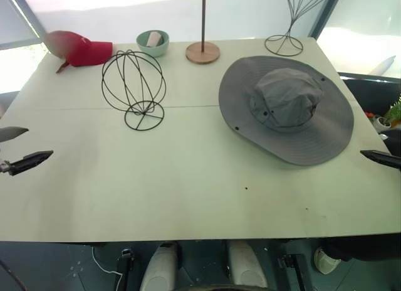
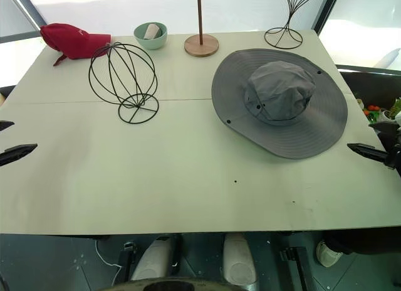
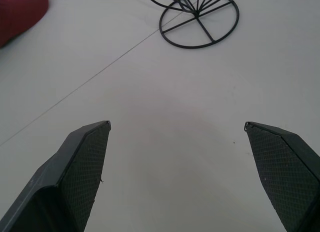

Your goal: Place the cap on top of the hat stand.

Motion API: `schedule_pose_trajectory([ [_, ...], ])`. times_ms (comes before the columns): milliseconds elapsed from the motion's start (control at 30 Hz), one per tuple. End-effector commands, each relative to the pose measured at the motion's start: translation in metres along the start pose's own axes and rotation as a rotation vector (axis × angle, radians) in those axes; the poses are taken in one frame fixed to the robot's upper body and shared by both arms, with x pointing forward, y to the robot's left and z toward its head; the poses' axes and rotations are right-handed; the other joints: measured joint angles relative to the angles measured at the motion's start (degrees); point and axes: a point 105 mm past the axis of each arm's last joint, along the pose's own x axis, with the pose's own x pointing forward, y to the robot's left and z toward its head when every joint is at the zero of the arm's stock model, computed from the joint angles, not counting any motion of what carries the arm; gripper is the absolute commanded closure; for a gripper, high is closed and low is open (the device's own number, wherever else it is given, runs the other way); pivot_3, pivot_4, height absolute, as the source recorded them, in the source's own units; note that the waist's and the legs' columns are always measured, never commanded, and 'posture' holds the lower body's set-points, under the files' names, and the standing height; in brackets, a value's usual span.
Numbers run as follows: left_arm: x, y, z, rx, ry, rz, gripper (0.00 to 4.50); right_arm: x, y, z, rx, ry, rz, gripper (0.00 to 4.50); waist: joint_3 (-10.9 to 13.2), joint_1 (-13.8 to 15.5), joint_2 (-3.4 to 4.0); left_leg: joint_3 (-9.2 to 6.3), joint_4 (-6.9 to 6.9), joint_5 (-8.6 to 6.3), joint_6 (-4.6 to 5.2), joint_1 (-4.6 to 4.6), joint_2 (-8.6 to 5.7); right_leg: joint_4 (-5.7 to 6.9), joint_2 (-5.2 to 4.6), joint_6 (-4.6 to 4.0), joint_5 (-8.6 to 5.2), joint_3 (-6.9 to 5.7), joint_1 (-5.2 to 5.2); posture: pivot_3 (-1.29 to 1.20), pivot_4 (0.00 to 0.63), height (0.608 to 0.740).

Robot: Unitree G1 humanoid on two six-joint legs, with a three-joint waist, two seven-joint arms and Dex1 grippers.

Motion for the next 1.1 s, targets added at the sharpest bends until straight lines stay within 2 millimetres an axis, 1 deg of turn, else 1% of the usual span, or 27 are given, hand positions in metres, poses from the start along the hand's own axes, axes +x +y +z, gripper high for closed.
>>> schedule_pose_trajectory([
  [33, -0.005, 0.000, 0.008, 0.047, 0.000, -0.018, 0.00, -0.012, -0.008, 0.017, -0.054, -0.034, -0.034, 0.03, 0.00, -0.02, 0.00, 0.00, 0.00, 0.00, 0.00, 0.00, 0.00, 0.00, 0.00, 0.00, 0.00, 0.00, 0.00, 0.00, 0.150, 0.740],
  [167, -0.002, 0.003, 0.009, 0.029, -0.005, 0.012, 0.00, -0.010, -0.007, 0.018, -0.062, -0.037, -0.034, 0.03, 0.00, -0.01, 0.00, 0.00, 0.00, 0.00, 0.00, 0.00, 0.00, 0.01, 0.00, 0.00, 0.00, 0.00, 0.00, 0.00, 0.150, 0.740],
  [300, 0.000, 0.002, 0.010, 0.041, -0.001, 0.004, 0.00, -0.011, -0.008, 0.017, -0.088, -0.016, -0.037, 0.03, 0.00, -0.01, 0.01, 0.00, 0.01, 0.00, 0.00, 0.00, 0.00, 0.01, 0.00, 0.00, 0.00, 0.01, 0.00, 0.00, 0.150, 0.740],
  [433, 0.006, 0.001, 0.015, 0.036, -0.016, -0.011, 0.00, -0.008, -0.014, 0.026, -0.092, -0.034, -0.074, 0.03, 0.00, -0.01, 0.01, 0.02, 0.02, 0.00, 0.00, 0.00, 0.00, 0.02, 0.00, 0.01, 0.00, 0.02, 0.00, 0.00, 0.150, 0.740],
  [500, 0.011, -0.004, 0.025, 0.043, -0.040, -0.046, 0.00, -0.004, -0.015, 0.032, -0.101, -0.042, -0.078, 0.03, 0.00, -0.04, 0.01, 0.01, 0.03, 0.01, -0.01, 0.01, 0.00, 0.04, 0.01, 0.01, 0.00, 0.02, 0.00, 0.00, 0.150, 0.740],
  [567, 0.015, -0.014, 0.043, 0.056, -0.086, -0.111, 0.00, 0.001, -0.011, 0.043, -0.151, -0.051, -0.069, 0.03, 0.00, -0.04, 0.01, 0.01, 0.03, 0.01, -0.01, 0.01, 0.00, 0.04, 0.00, 0.01, 0.00, 0.02, 0.00, 0.00, 0.150, 0.740],
  [633, 0.019, -0.028, 0.062, 0.068, -0.129, -0.187, 0.00, 0.006, -0.002, 0.058, -0.222, -0.060, -0.051, 0.03, 0.00, -0.01, 0.01, 0.02, 0.03, 0.01, -0.01, 0.01, 0.00, 0.04, 0.00, 0.01, 0.01, 0.03, 0.00, 0.00, 0.150, 0.740],
  [733, 0.025, -0.050, 0.081, 0.098, -0.152, -0.312, 0.00, 0.015, 0.016, 0.079, -0.300, -0.090, -0.023, 0.03, 0.00, 0.14, 0.01, 0.01, 0.04, 0.01, -0.01, -0.01, 0.00, 0.06, 0.00, 0.01, 0.01, 0.04, -0.01, 0.00, 0.150, 0.740],
  [767, 0.027, -0.059, 0.084, 0.113, -0.148, -0.364, 0.00, 0.018, 0.026, 0.087, -0.335, -0.111, -0.011, 0.03, -0.01, 0.15, 0.02, 0.00, 0.04, 0.01, -0.01, 0.00, 0.00, 0.06, 0.00, 0.01, 0.00, 0.04, -0.01, 0.00, 0.150, 0.740],
  [833, 0.032, -0.079, 0.092, 0.152, -0.142, -0.484, 0.00, 0.027, 0.052, 0.101, -0.371, -0.147, 0.020, 0.03, -0.01, 0.18, 0.01, 0.00, 0.02, 0.01, -0.01, 0.00, 0.00, 0.06, 0.01, 0.01, 0.00, 0.04, -0.01, 0.00, 0.150, 0.740],
  [933, 0.039, -0.100, 0.105, 0.175, -0.165, -0.613, 0.00, 0.039, 0.091, 0.109, -0.393, -0.166, 0.059, 0.03, -0.01, 0.33, 0.01, -0.02, 0.05, 0.01, -0.01, -0.01, 0.02, 0.10, 0.03, 0.01, 0.00, 0.04, -0.01, 0.00, 0.150, 0.740],
  [967, 0.043, -0.108, 0.110, 0.189, -0.178, -0.662, 0.00, 0.047, 0.107, 0.111, -0.388, -0.162, 0.066, 0.03, -0.01, 0.38, 0.01, -0.03, 0.10, 0.01, -0.01, -0.04, 0.02, 0.11, 0.04, 0.01, 0.00, 0.04, -0.01, 0.00, 0.150, 0.740],
  [1000, 0.045, -0.113, 0.113, 0.200, -0.186, -0.695, 0.00, 0.051, 0.119, 0.113, -0.383, -0.158, 0.067, 0.03, -0.02, 0.42, -0.02, -0.03, 0.12, 0.01, -0.01, -0.04, 0.01, 0.12, 0.04, 0.01, 0.00, 0.04, 0.00, 0.00, 0.150, 0.740],
  [1033, 0.048, -0.117, 0.115, 0.208, -0.192, -0.718, 0.00, 0.055, 0.128, 0.113, -0.382, -0.153, 0.065, 0.03, -0.02, 0.41, -0.03, -0.05, 0.15, 0.01, -0.01, -0.05, 0.01, 0.13, 0.05, 0.01, 0.00, 0.04, 0.01, 0.00, 0.150, 0.740],
  [1100, 0.055, -0.125, 0.120, 0.213, -0.214, -0.772, 0.00, 0.068, 0.141, 0.113, -0.346, -0.150, 0.016, 0.03, -0.05, 0.41, -0.07, -0.05, 0.21, 0.01, -0.01, -0.05, 0.01, 0.13, 0.05, 0.02, 0.01, 0.04, 0.05, 0.00, 0.150, 0.740],
])
